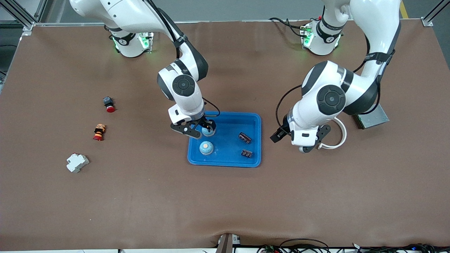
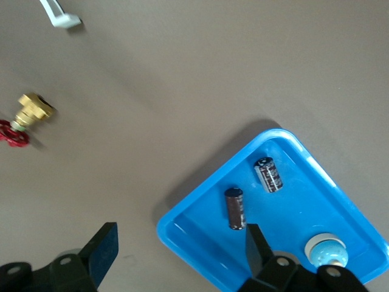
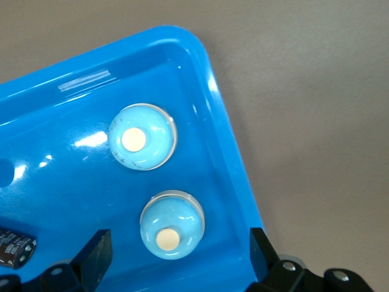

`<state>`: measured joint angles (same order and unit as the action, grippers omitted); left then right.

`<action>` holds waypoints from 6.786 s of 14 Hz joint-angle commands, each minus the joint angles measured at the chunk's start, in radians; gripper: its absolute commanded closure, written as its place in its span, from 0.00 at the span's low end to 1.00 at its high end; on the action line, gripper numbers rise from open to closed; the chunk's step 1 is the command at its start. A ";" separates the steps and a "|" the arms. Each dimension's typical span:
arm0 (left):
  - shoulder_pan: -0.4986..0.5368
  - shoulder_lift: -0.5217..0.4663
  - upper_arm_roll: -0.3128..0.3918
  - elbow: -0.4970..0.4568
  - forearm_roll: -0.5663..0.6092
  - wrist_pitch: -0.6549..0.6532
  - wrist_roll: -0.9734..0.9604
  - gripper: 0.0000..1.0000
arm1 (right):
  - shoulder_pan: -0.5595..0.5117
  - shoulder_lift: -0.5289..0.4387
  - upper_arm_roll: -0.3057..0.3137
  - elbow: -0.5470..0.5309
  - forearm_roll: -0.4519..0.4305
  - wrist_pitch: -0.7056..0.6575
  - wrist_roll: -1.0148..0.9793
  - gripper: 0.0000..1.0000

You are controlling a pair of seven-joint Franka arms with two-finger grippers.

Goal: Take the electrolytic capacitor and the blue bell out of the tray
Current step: 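Lower the right gripper onto a bell while the left gripper lowers onto a capacitor, then close the right gripper on the bell while the left gripper grips the capacitor, then carry the bell beside the red buttons while the left gripper carries the capacitor, then release both items and move both grippers back over the blue tray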

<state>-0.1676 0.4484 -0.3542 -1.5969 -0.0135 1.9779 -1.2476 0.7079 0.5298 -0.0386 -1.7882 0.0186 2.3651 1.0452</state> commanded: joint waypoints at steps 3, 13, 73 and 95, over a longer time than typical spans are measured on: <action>-0.067 0.081 0.000 0.011 0.039 0.074 -0.194 0.14 | 0.028 0.076 -0.012 0.033 -0.014 0.062 0.041 0.00; -0.167 0.196 0.007 -0.130 0.072 0.456 -0.505 0.30 | 0.044 0.150 -0.014 0.082 -0.026 0.068 0.065 0.00; 0.398 0.009 -0.040 -0.437 0.277 0.205 0.149 0.00 | -0.650 -0.209 -0.006 -0.517 0.012 0.299 -1.393 1.00; -0.022 0.257 -0.069 0.115 0.152 0.269 -0.585 0.17 | -0.579 -0.163 0.006 -0.410 0.313 0.154 -1.435 0.00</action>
<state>-0.1266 0.6702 -0.4691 -1.5243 0.1309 2.2106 -1.7779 0.1013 0.3937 -0.0349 -2.2243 0.3105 2.5858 -0.4818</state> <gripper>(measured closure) 0.154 0.000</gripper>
